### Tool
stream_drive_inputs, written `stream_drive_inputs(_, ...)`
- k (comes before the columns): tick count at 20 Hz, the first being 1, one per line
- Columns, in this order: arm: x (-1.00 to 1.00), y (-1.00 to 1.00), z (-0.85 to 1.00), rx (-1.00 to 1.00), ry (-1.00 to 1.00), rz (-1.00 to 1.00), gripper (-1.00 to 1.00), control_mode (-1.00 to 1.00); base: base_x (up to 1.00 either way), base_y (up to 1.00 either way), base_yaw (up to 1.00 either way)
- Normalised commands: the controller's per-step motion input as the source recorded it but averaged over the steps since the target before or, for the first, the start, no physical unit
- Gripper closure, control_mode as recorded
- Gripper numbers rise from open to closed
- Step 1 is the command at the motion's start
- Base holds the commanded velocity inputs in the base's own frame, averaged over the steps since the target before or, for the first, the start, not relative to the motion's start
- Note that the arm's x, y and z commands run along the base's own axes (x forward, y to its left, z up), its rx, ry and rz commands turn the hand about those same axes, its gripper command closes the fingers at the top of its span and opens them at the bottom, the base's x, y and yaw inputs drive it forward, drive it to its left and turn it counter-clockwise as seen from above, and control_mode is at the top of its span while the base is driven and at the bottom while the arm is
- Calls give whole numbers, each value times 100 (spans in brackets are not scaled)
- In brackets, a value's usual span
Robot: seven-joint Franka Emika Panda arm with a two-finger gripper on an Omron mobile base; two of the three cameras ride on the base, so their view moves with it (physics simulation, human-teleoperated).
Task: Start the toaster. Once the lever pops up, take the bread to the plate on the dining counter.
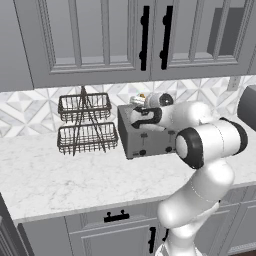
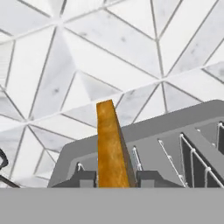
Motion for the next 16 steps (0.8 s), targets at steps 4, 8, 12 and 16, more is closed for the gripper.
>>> stream_drive_inputs(4,0,-26,60,9,-2,0,100,-100,0,0,0)
stream_drive_inputs(8,-34,-30,34,4,-7,0,100,-100,0,0,0)
stream_drive_inputs(12,-81,-27,37,2,-15,0,100,-100,0,0,0)
stream_drive_inputs(16,-100,-31,49,-2,-5,0,100,-100,0,0,0)
